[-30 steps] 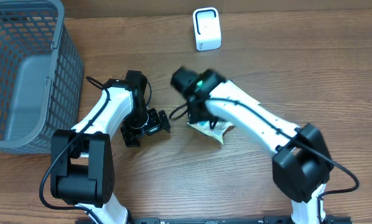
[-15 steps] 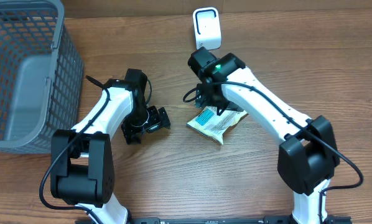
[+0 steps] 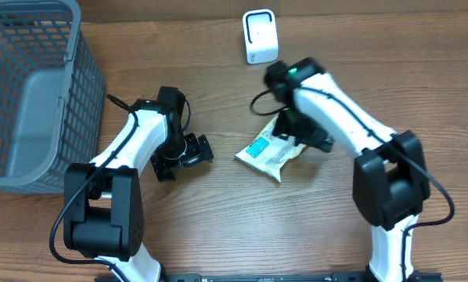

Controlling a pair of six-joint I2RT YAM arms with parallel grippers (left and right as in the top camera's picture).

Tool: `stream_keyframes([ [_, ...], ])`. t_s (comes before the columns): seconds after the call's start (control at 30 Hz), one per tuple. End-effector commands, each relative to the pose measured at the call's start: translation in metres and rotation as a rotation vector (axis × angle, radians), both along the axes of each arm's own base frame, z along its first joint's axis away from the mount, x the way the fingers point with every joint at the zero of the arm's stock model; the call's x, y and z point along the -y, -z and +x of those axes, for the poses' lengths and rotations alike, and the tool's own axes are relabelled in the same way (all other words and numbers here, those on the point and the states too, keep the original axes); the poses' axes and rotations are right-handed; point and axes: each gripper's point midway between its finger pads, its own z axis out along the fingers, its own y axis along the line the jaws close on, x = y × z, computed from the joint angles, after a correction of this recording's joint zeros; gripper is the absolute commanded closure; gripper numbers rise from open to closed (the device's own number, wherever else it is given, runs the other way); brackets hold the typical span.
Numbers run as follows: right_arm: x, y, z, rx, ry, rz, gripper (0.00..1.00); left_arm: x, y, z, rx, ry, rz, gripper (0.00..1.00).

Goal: Scan the item barcode

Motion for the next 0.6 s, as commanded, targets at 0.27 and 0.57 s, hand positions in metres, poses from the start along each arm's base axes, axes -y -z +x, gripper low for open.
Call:
stream_keyframes([
  [0.27,0.038,-0.054,-0.015,0.056,-0.027,-0.089,0.00,0.000,-0.001,-0.001,0.007,0.030,0.008,0.00],
  [0.57,0.063,-0.063,-0.007,0.054,-0.037,0.133,0.00,0.000,-0.001,-0.001,0.008,0.030,0.008,0.00],
])
